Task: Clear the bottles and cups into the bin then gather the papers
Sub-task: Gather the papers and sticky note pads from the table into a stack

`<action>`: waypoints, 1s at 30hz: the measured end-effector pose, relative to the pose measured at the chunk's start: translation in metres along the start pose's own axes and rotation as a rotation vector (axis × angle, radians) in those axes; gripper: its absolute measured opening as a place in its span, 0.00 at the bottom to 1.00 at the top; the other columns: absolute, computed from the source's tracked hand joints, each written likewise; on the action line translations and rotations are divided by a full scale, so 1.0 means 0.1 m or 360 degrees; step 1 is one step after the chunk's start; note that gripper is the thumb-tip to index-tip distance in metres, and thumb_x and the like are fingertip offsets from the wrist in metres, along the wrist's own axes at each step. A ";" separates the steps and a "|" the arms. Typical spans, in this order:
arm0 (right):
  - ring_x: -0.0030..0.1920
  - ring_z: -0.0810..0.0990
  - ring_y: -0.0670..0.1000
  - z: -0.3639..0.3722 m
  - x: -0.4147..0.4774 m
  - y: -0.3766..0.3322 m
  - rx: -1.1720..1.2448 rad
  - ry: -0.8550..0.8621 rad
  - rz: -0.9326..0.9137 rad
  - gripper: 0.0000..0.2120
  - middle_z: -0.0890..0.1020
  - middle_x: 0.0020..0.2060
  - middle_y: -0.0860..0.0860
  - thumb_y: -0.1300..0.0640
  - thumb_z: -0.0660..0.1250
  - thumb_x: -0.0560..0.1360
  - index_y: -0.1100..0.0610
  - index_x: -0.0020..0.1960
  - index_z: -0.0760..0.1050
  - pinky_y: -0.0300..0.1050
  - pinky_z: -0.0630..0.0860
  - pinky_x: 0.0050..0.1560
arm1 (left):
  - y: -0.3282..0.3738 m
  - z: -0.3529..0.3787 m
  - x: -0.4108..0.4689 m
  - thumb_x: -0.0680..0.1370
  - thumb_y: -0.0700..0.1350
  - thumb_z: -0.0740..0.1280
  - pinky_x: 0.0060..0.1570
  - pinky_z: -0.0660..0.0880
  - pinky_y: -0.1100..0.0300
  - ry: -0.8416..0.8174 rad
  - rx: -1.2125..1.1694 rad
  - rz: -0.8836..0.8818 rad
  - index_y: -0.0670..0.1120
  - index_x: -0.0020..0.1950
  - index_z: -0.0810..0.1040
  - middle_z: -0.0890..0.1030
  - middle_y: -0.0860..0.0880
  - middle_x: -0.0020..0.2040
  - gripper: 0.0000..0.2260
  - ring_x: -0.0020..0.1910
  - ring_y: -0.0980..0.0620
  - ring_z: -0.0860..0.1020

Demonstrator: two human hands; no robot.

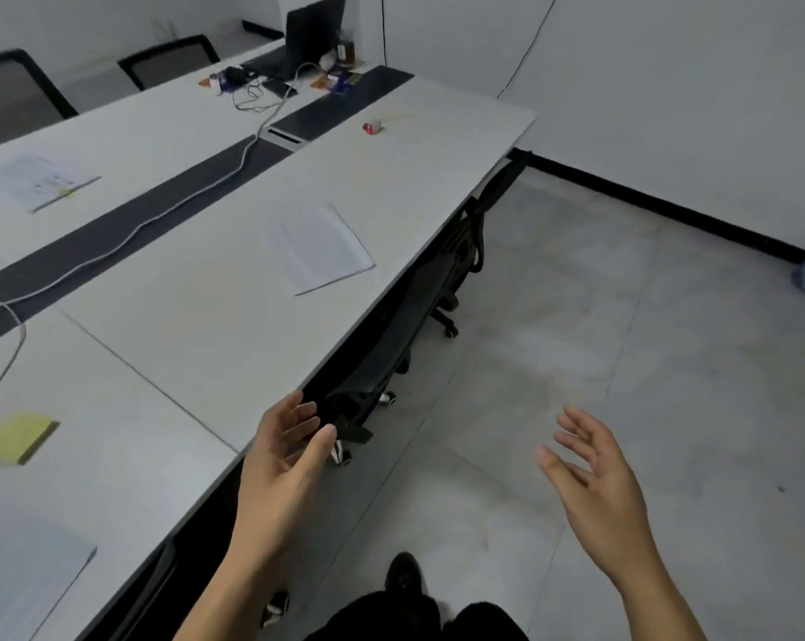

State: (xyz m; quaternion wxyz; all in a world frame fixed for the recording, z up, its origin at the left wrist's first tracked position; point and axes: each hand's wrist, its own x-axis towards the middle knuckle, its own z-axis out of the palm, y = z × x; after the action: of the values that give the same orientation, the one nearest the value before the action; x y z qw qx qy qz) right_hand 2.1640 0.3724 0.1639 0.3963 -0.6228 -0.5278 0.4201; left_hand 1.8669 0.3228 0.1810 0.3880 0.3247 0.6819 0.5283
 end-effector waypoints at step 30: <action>0.68 0.72 0.58 4.09 5.46 -0.26 -0.0867 -0.1061 0.0294 0.37 0.69 0.71 0.57 0.41 0.67 0.76 0.60 0.76 0.60 0.56 0.73 0.65 | 0.33 0.55 3.53 0.78 0.43 0.71 0.57 0.74 0.59 0.1040 0.0186 -0.0598 0.55 0.69 0.71 0.79 0.56 0.62 0.22 0.61 0.59 0.78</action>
State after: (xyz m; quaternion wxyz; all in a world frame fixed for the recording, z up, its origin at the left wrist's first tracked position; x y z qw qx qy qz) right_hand 1.8192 0.9370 -0.0057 -0.0135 -0.5797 -0.6603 0.4773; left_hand 1.7438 0.6570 0.1397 0.2211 0.0300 0.8462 0.4838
